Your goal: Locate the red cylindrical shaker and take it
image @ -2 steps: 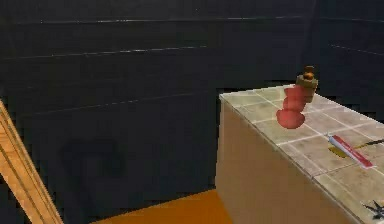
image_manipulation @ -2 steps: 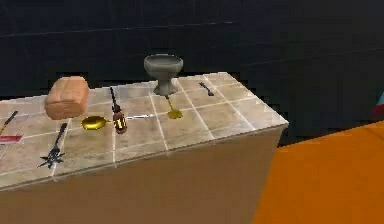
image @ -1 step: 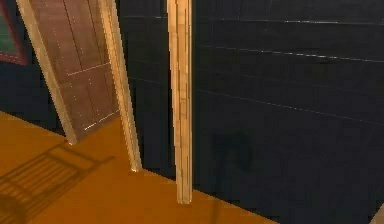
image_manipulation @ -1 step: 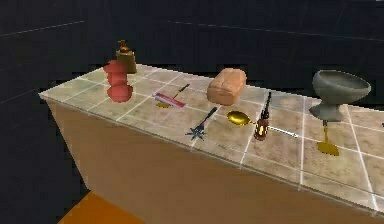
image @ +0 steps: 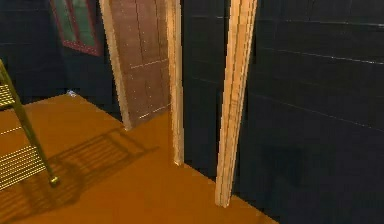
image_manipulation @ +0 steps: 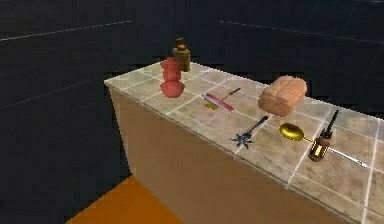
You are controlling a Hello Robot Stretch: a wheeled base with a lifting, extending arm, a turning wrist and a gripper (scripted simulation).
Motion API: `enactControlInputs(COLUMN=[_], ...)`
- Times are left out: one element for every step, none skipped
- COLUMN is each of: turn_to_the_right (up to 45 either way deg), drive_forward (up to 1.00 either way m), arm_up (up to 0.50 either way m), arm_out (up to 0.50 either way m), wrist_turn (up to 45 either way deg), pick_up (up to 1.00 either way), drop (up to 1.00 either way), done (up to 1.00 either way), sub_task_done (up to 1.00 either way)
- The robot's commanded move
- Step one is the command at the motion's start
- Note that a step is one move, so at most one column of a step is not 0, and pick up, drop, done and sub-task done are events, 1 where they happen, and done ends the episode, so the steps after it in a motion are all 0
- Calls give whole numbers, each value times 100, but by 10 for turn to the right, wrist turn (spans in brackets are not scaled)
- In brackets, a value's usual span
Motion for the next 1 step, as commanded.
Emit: enactControlInputs(turn_to_the_right=[450], drive_forward=[0], arm_up=[0], arm_out=[0], wrist_turn=[0], pick_up=[0], drop=[0], done=[0], sub_task_done=[0])
